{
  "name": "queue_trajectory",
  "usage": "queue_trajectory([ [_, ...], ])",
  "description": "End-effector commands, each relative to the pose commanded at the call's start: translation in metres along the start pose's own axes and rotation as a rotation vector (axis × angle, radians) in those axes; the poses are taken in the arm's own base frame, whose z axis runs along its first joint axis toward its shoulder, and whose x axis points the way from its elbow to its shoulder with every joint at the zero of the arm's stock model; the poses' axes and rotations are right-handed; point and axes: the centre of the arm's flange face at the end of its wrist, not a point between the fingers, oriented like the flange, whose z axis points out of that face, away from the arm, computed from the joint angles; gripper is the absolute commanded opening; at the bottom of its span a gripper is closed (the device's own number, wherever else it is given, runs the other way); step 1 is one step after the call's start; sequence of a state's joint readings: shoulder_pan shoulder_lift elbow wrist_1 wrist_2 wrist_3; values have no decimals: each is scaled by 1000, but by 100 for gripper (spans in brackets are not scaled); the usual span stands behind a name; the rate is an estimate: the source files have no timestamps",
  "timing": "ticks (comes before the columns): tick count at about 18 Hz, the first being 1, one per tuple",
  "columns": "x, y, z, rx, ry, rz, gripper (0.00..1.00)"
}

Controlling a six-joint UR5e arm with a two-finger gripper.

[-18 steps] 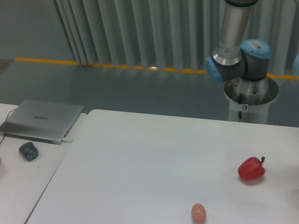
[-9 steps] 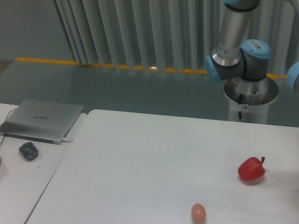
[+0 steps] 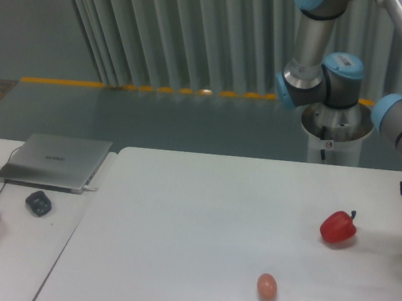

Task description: Place the yellow pepper in a basket

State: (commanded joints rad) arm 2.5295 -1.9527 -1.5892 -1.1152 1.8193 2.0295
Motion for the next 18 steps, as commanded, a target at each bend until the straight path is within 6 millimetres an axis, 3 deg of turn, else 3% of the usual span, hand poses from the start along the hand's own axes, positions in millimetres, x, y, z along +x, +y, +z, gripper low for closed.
queue_trajectory([
  [18, -10, 4, 32, -37, 26, 3, 100],
])
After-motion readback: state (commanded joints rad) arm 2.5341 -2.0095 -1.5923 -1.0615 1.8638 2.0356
